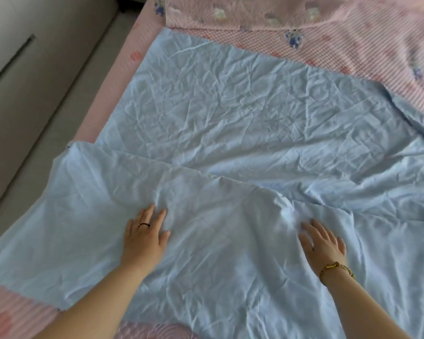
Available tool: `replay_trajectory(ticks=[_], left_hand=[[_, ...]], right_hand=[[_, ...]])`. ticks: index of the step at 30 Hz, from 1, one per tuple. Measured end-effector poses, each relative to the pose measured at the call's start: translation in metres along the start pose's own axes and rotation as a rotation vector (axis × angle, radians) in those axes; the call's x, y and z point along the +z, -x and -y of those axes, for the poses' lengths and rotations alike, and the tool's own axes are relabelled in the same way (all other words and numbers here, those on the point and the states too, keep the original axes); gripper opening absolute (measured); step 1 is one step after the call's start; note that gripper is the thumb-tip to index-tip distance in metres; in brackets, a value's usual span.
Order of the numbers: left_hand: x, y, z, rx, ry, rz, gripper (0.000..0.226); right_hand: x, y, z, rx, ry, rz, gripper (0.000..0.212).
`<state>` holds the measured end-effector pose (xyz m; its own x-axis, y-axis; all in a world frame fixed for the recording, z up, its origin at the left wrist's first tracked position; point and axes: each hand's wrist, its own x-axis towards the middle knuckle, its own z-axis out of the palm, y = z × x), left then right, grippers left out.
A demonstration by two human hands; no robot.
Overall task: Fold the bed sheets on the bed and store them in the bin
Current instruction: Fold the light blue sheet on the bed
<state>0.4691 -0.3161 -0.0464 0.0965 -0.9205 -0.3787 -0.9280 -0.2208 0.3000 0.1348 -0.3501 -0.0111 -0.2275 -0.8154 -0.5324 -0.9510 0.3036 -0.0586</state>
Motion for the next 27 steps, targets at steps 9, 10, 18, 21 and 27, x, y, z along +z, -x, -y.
replay_trajectory(ticks=[9,10,18,21,27], left_hand=[[0.002,-0.05,-0.133,0.349,-0.02,-0.158,0.042],[0.003,-0.055,-0.151,0.352,-0.018,-0.173,0.042],[0.047,-0.088,-0.245,0.191,-0.329,0.032,0.037],[0.048,-0.088,-0.245,0.15,-0.292,-0.122,0.036],[0.041,-0.106,-0.272,0.242,-0.228,-0.222,0.037]], right_hand=[[-0.028,-0.048,-0.114,0.103,0.136,-0.083,0.056],[-0.032,-0.055,-0.127,0.109,0.137,-0.085,0.058],[-0.066,-0.117,-0.226,0.019,0.277,-0.034,0.057],[-0.086,-0.134,-0.245,-0.05,0.304,0.023,0.028],[-0.115,-0.132,-0.3,-0.009,0.314,-0.15,0.027]])
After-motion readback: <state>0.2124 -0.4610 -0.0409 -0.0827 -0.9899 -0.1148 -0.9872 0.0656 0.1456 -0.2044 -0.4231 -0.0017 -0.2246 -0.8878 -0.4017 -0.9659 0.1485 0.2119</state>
